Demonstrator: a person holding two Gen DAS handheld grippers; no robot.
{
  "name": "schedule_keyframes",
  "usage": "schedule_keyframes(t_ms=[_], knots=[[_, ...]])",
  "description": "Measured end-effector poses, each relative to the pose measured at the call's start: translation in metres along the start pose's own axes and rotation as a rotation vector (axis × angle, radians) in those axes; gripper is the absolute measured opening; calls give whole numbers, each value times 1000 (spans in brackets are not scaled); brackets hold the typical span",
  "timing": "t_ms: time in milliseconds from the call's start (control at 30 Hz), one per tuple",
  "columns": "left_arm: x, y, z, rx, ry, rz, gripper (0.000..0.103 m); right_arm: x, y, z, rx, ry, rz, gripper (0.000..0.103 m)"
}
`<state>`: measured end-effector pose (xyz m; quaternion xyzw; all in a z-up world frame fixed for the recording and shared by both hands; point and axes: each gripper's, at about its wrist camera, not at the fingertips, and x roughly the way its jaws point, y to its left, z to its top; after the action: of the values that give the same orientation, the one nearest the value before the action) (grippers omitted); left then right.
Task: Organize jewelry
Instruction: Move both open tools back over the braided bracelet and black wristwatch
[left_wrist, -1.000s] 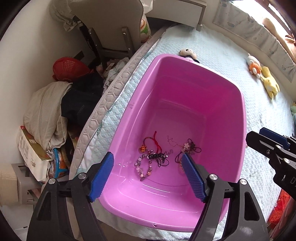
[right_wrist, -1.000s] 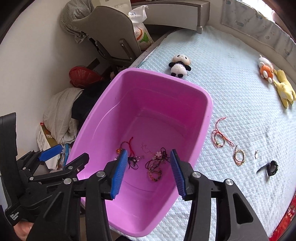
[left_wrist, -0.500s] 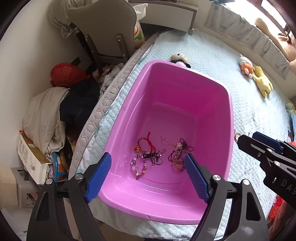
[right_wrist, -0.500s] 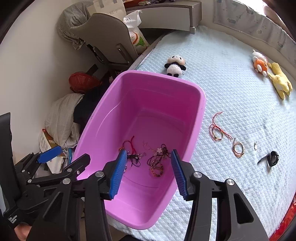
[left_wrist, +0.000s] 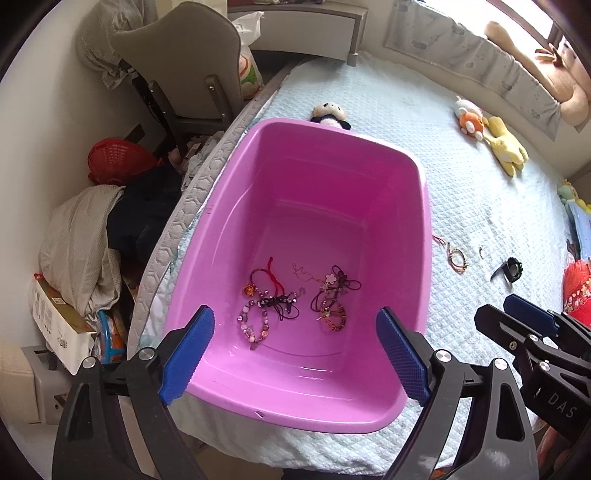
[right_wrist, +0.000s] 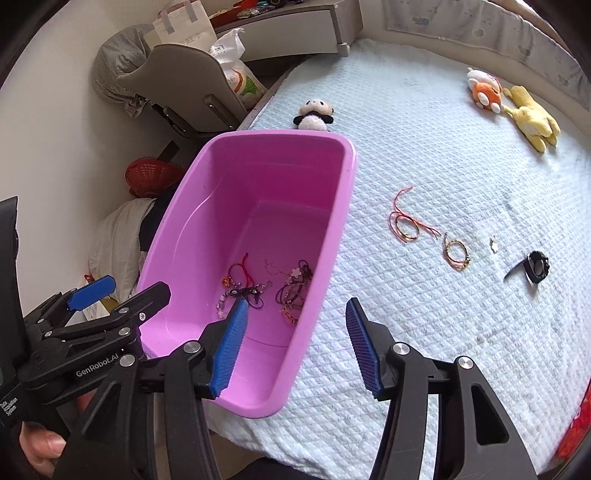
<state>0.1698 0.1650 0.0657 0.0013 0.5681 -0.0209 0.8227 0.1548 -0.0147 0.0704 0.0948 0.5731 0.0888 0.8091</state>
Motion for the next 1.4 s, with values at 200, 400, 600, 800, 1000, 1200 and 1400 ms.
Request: schedule_keyframes(t_ms=[200,400,600,800,1000,1200,1400], knots=[[-11,-49,-14,54,-16,-29,89,-26,-51,-35,75,-29,-9,54],[-27,-117,-40,102,-42,-38,93,-61,-121,-81,149,-60,-30,55],[-42,-182,-75,96,-47,-52,95,-104,-203,-130,196,-104,-53,59],[-50,-233,-104,86,-67,-11,95,-129,-274,-164,180,-135,-80,60],[-51,-264,-115,60,-80,2,96,-137,-312,-173,142,-152,-90,62],[-34,-286,-106,87,-83,11,96,-127,-337,-166,165,-174,-91,64],[6,-311,-86,131,-103,-15,96,-105,-359,-148,187,-192,-146,65]])
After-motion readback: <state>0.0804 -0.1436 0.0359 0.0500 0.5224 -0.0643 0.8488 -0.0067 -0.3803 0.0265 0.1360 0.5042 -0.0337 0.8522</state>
